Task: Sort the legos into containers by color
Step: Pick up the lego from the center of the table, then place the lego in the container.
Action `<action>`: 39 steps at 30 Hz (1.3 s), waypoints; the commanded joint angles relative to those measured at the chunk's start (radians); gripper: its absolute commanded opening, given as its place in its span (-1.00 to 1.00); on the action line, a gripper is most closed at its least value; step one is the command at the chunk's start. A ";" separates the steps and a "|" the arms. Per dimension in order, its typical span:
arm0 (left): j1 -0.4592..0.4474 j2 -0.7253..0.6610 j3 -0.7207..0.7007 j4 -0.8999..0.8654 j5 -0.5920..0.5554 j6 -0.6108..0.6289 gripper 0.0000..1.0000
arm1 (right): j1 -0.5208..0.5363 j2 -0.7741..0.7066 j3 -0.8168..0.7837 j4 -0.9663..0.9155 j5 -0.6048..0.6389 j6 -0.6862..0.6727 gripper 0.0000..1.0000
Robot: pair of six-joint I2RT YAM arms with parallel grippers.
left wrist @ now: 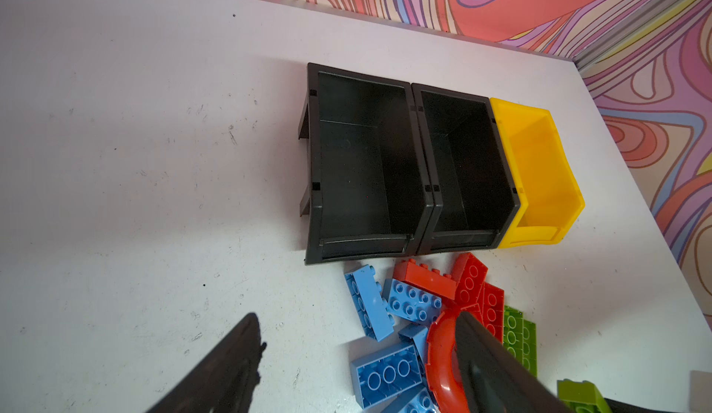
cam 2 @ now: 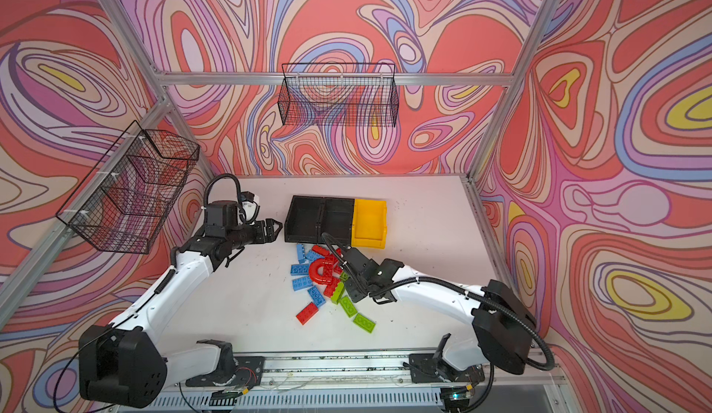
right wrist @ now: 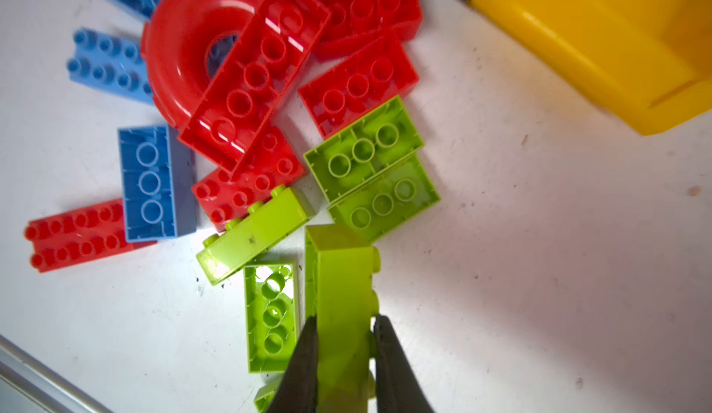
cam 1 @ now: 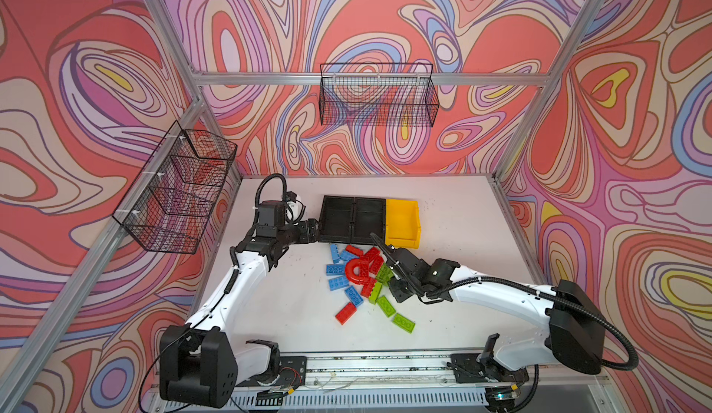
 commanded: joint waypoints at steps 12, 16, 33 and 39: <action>0.005 -0.025 0.002 0.011 0.053 0.021 0.63 | -0.339 0.216 0.266 0.212 0.025 0.051 -0.84; 0.005 -0.022 0.004 0.010 0.058 0.018 0.63 | -0.375 0.382 0.405 0.158 0.050 0.052 -0.83; 0.005 -0.011 0.013 0.011 0.049 0.023 0.63 | -0.456 0.625 0.521 0.262 -0.023 0.058 -0.49; 0.005 -0.003 0.017 0.010 0.055 0.017 0.64 | -0.462 0.604 0.529 0.288 -0.058 0.050 -0.12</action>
